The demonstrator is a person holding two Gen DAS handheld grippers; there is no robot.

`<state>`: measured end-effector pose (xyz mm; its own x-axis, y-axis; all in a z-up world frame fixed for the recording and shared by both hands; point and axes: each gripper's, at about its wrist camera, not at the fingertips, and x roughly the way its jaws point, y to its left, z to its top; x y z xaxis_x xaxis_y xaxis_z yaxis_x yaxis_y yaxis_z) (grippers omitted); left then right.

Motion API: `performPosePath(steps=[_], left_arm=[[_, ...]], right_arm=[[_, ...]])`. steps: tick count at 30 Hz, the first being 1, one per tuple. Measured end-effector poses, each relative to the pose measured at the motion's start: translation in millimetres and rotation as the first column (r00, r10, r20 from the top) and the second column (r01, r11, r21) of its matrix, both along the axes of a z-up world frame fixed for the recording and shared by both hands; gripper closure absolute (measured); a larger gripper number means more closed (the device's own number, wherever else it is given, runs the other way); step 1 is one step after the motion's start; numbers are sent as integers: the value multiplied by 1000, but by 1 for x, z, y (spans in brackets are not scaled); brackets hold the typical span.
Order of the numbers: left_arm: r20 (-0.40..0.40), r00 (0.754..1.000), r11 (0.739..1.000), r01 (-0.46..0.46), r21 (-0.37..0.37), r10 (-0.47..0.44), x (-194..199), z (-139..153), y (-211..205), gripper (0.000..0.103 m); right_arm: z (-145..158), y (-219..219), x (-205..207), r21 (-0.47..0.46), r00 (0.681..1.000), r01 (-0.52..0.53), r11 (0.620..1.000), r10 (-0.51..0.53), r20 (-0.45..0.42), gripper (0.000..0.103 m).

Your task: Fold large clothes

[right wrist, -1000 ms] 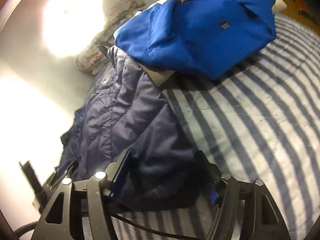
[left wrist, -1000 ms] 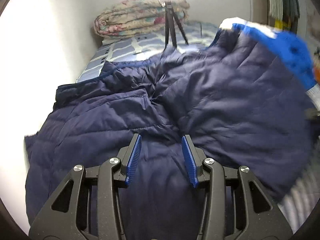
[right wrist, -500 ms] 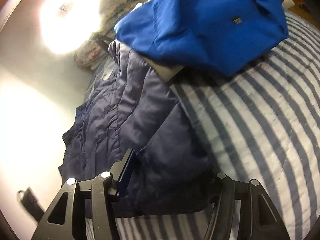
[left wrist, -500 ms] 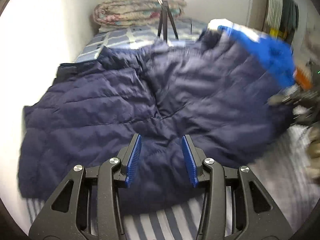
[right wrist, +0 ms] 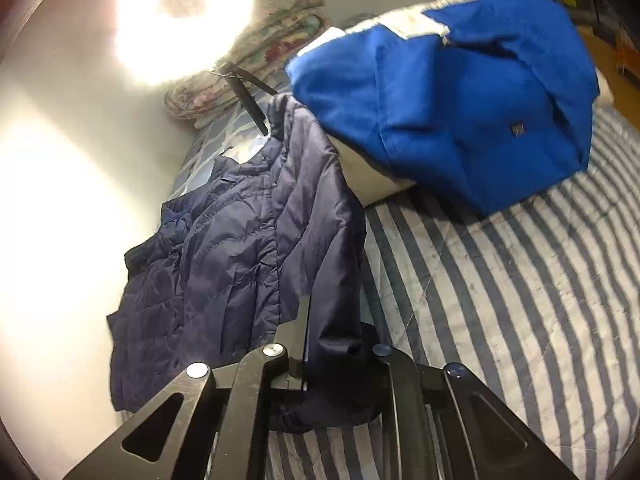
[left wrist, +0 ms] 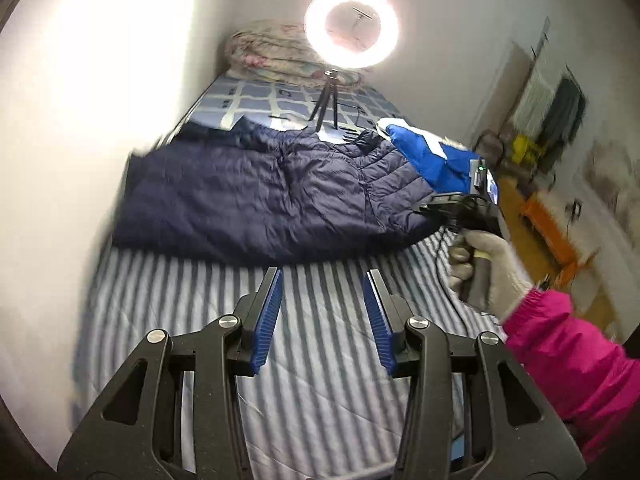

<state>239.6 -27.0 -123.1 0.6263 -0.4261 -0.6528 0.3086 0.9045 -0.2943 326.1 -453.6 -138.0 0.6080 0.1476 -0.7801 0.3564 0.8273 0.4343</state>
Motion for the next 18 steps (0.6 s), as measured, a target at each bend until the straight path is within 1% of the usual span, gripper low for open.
performPosePath(steps=[2,4,6,9,11,12,14,17,18], left_arm=[[-42,999,999,13,-41,-14,-7,-8,0,60],[-42,999,997,-5,-73,2,-11,-9,3,60],[-39,999,997,-27,-66,25,-13,-12,4,60],[-53,998,994,-27,-103,22,-16,-17,9,60],[-30,999,995,-35,-97,32,-20,-13,12,60],[-12,999,995,-37,-92,36,-24,-10,13,60],[15,999,995,-35,-97,36,-31,-5,16,60],[23,999,995,-29,-98,32,-36,-3,19,60],[23,999,994,-30,-101,32,-37,-2,20,60]], right_arm=[[7,6,-1,-59,1000,-12,998,12,5,96],[18,18,1,-116,999,-35,993,38,20,96],[32,29,4,-155,997,-56,986,64,48,97],[57,49,11,-215,988,-89,973,113,104,98],[72,62,14,-259,980,-109,960,148,135,99],[82,74,17,-281,972,-126,951,175,157,99],[96,92,20,-296,959,-151,943,213,189,99],[115,132,30,-324,928,-207,923,290,235,99],[121,151,35,-337,912,-234,912,326,248,99]])
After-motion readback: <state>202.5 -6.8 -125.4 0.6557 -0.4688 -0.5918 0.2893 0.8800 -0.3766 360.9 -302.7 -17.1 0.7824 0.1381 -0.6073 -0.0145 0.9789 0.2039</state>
